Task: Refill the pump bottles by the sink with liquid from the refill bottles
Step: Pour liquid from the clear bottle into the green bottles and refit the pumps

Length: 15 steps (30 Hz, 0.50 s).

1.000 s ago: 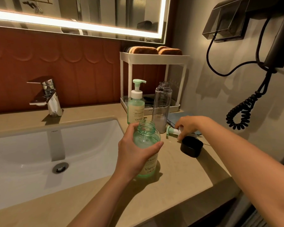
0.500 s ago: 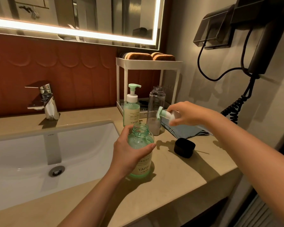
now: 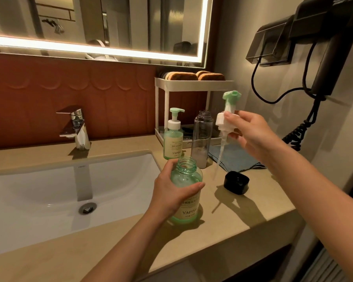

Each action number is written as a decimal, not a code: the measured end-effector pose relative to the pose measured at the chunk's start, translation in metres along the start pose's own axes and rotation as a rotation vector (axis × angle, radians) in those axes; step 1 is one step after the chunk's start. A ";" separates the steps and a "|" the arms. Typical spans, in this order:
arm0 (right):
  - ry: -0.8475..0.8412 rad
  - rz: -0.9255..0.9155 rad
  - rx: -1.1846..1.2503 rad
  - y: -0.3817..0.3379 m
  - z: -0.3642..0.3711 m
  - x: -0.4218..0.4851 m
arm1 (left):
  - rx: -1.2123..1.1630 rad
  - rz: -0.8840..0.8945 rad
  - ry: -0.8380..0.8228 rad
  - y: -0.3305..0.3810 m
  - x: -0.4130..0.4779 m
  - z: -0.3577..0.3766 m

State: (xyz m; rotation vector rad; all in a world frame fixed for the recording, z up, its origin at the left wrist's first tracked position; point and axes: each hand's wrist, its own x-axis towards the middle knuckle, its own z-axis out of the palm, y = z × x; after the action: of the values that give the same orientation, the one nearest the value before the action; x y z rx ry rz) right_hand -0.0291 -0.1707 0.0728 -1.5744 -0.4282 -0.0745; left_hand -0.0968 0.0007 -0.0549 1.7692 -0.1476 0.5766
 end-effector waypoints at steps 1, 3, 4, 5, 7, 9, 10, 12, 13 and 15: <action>0.045 0.038 0.095 0.000 0.001 0.000 | 0.004 0.000 0.001 0.000 -0.001 0.000; 0.121 0.095 0.241 -0.001 0.003 -0.001 | 0.009 0.001 0.003 0.000 -0.001 -0.001; 0.154 0.107 0.285 -0.002 0.003 -0.002 | 0.008 0.002 0.001 0.001 -0.001 -0.001; 0.181 0.113 0.314 -0.002 0.004 -0.002 | 0.008 0.004 0.001 0.001 -0.001 0.000; 0.215 0.111 0.348 -0.001 0.007 -0.002 | 0.012 0.010 0.004 0.001 -0.001 0.000; 0.225 0.099 0.375 0.000 0.012 -0.003 | 0.015 0.007 0.006 0.002 -0.002 0.001; 0.225 0.090 0.384 0.000 0.015 -0.003 | 0.010 0.008 0.007 0.002 -0.002 0.001; 0.222 0.068 0.394 -0.001 0.019 -0.003 | -0.003 0.005 0.007 0.001 -0.002 0.001; 0.222 0.054 0.387 -0.003 0.020 -0.003 | -0.008 0.001 0.006 0.001 -0.002 0.001; 0.213 0.020 0.357 -0.007 0.023 -0.003 | -0.015 -0.005 0.005 0.001 -0.001 0.001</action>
State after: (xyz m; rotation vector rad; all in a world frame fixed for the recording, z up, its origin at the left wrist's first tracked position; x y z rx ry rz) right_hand -0.0385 -0.1492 0.0771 -1.2040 -0.2422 -0.1410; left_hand -0.0977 -0.0010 -0.0550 1.7534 -0.1440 0.5752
